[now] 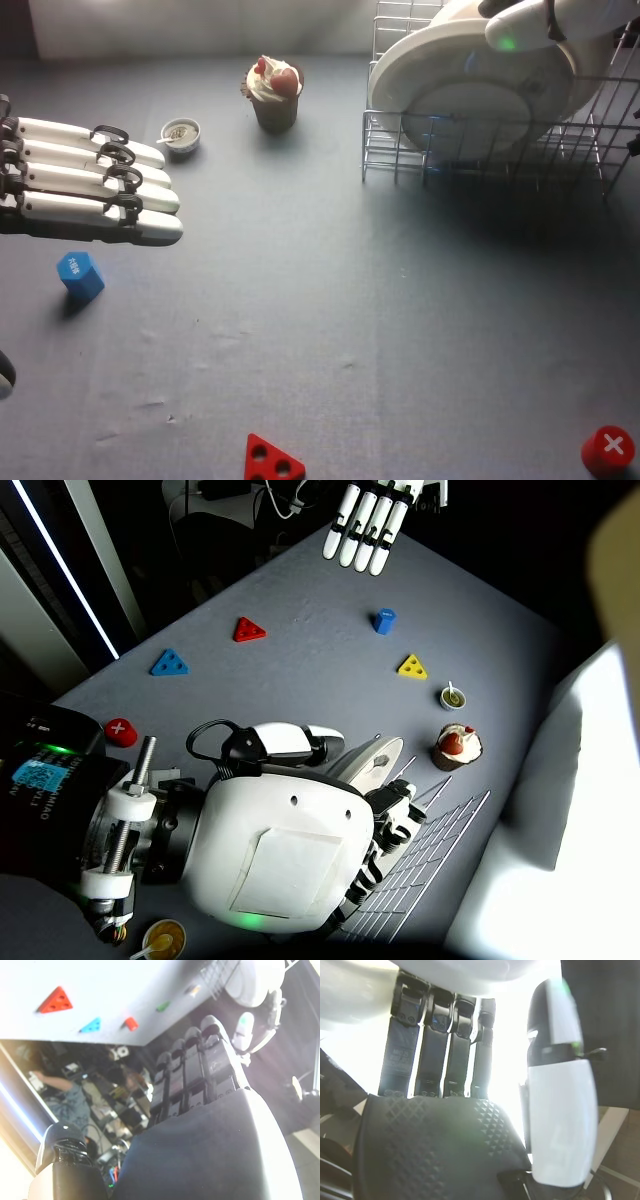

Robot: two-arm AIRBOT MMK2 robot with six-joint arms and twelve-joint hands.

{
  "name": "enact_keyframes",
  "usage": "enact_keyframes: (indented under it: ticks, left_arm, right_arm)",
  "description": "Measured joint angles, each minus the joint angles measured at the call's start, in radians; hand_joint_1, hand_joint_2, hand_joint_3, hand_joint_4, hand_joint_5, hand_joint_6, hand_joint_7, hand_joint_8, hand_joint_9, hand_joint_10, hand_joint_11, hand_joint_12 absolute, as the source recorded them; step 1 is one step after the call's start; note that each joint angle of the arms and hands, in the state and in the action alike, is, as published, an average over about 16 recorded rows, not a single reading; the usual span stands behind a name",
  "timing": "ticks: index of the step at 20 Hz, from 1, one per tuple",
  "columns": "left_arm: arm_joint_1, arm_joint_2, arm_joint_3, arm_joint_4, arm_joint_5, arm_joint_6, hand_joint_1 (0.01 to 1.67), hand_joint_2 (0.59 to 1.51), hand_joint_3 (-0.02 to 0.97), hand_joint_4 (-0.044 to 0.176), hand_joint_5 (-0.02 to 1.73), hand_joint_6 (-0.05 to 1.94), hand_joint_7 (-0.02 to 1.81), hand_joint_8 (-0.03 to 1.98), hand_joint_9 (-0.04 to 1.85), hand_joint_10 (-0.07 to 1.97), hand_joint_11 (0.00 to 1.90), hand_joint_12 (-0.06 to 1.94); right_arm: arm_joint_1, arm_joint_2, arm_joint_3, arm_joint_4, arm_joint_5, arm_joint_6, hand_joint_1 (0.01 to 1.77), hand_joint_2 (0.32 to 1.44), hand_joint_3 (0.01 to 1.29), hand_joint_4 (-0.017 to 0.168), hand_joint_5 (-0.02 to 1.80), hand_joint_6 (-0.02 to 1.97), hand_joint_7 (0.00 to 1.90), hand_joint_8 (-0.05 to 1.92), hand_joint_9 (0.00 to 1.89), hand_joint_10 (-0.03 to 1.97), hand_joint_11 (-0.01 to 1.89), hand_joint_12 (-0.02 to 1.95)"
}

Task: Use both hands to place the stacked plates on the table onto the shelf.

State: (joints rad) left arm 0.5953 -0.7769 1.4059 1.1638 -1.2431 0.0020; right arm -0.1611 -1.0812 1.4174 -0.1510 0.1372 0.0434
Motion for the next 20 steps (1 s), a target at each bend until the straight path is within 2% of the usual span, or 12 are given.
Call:
enact_keyframes:
  ticks: [2, 5, 8, 11, 16, 20]
  left_arm:
    - [0.0, 0.0, 0.0, 0.0, -0.002, 0.0, 0.14, 0.992, 0.005, 0.006, 0.11, 0.02, 0.14, 0.0, 0.14, 0.02, 0.15, 0.02]
    - [0.0, 0.0, 0.0, -0.001, -0.003, 0.0, 0.14, 0.992, 0.005, 0.006, 0.11, 0.02, 0.14, 0.0, 0.14, 0.02, 0.15, 0.02]
    - [0.0, 0.0, 0.0, -0.002, -0.004, 0.0, 0.14, 0.992, 0.005, 0.006, 0.1, 0.02, 0.14, 0.0, 0.14, 0.02, 0.15, 0.02]
    - [0.0, 0.0, -0.001, -0.003, -0.006, 0.0, 0.14, 0.993, 0.005, 0.006, 0.1, 0.02, 0.13, 0.0, 0.14, 0.02, 0.14, 0.02]
    - [0.0, 0.0, -0.005, -0.006, -0.007, 0.0, 0.14, 0.993, 0.005, 0.006, 0.1, 0.02, 0.13, 0.0, 0.14, 0.02, 0.14, 0.02]
    - [0.0, 0.0, -0.008, -0.009, -0.008, 0.0, 0.15, 0.993, 0.004, 0.006, 0.1, 0.02, 0.13, 0.0, 0.14, 0.02, 0.14, 0.02]
  right_arm:
    - [0.008, 0.007, -0.012, -0.01, 0.02, -0.015, 1.08, 1.01, 0.01, -0.003, 0.74, 0.03, 0.85, 0.01, 0.95, 0.02, 1.01, 0.31]
    - [0.019, 0.023, -0.038, -0.043, 0.067, -0.064, 1.03, 1.01, 0.01, 0.0, 0.7, 0.01, 0.8, 0.02, 0.9, 0.02, 0.96, 0.28]
    - [0.022, 0.048, -0.083, -0.102, 0.154, -0.166, 0.97, 1.0, 0.01, 0.01, 0.63, 0.01, 0.72, 0.02, 0.81, 0.01, 0.87, 0.24]
    - [0.001, 0.084, -0.147, -0.16, 0.271, -0.332, 0.9, 0.98, 0.01, 0.018, 0.54, 0.01, 0.63, 0.02, 0.71, 0.01, 0.77, 0.2]
    - [-0.082, 0.175, -0.283, -0.213, 0.492, -0.675, 0.73, 0.96, 0.01, 0.022, 0.39, 0.01, 0.47, 0.02, 0.53, 0.01, 0.57, 0.12]
    - [-0.209, 0.269, -0.41, -0.227, 0.685, -0.97, 0.53, 0.93, 0.01, 0.022, 0.26, 0.01, 0.35, 0.02, 0.39, 0.01, 0.4, 0.06]
